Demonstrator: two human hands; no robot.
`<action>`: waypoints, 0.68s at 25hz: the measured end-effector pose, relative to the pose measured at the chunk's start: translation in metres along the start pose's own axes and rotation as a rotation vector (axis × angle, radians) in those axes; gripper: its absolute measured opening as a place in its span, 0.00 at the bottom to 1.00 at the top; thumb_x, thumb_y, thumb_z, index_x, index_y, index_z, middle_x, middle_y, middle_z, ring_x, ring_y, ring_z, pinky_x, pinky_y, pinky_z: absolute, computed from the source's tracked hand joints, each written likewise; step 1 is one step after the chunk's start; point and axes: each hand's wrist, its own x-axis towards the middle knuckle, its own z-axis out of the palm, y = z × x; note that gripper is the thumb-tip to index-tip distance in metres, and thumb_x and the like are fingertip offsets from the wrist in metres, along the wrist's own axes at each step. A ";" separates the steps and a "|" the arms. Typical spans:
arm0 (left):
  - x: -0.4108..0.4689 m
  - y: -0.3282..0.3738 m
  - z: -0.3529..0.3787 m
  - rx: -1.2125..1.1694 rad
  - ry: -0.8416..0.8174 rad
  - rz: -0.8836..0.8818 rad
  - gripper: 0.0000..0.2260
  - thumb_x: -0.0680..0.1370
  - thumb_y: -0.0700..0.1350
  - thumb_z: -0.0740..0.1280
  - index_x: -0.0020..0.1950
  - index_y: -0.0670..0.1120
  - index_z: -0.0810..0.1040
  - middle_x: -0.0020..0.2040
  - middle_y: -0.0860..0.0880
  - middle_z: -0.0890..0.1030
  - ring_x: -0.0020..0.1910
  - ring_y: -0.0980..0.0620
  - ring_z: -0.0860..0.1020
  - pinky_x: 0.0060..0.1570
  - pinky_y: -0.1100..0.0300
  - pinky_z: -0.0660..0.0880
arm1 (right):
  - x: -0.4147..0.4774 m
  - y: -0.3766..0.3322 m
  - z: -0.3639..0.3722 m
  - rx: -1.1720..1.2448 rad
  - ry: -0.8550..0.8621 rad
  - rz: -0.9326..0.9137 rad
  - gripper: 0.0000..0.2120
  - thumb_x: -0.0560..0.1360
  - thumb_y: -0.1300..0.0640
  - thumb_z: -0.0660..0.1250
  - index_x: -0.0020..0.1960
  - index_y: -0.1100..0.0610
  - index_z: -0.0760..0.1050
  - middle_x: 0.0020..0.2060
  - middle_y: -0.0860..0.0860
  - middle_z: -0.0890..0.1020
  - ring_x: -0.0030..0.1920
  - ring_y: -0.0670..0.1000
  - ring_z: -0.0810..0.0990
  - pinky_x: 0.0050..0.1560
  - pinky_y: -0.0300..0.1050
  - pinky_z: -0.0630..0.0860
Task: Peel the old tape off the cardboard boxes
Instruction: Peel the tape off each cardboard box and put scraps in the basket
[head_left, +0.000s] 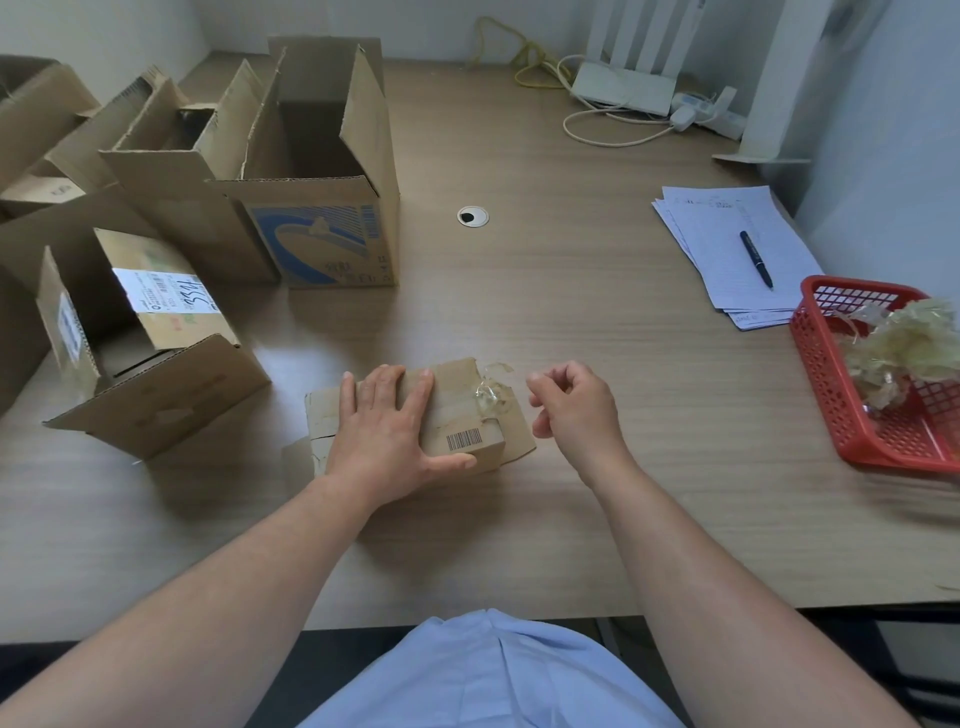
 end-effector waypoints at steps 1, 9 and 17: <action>0.000 0.000 0.000 0.004 0.001 0.000 0.50 0.63 0.78 0.54 0.78 0.52 0.49 0.75 0.43 0.53 0.76 0.45 0.46 0.73 0.44 0.35 | -0.002 0.003 -0.003 -0.053 -0.014 -0.096 0.04 0.73 0.57 0.69 0.42 0.52 0.74 0.34 0.48 0.77 0.27 0.45 0.74 0.35 0.42 0.75; 0.000 0.000 -0.001 0.032 0.005 -0.005 0.52 0.61 0.79 0.49 0.78 0.52 0.47 0.75 0.43 0.53 0.76 0.46 0.46 0.73 0.44 0.35 | 0.005 0.008 0.009 -0.568 -0.132 -0.400 0.03 0.73 0.58 0.67 0.47 0.53 0.78 0.41 0.46 0.77 0.44 0.51 0.77 0.47 0.48 0.74; 0.001 -0.001 0.001 0.026 0.006 0.003 0.53 0.60 0.80 0.45 0.78 0.51 0.47 0.75 0.45 0.52 0.76 0.46 0.46 0.72 0.44 0.33 | 0.026 0.000 0.026 -0.347 -0.021 -0.239 0.07 0.73 0.60 0.67 0.49 0.54 0.72 0.35 0.46 0.76 0.41 0.55 0.80 0.47 0.52 0.76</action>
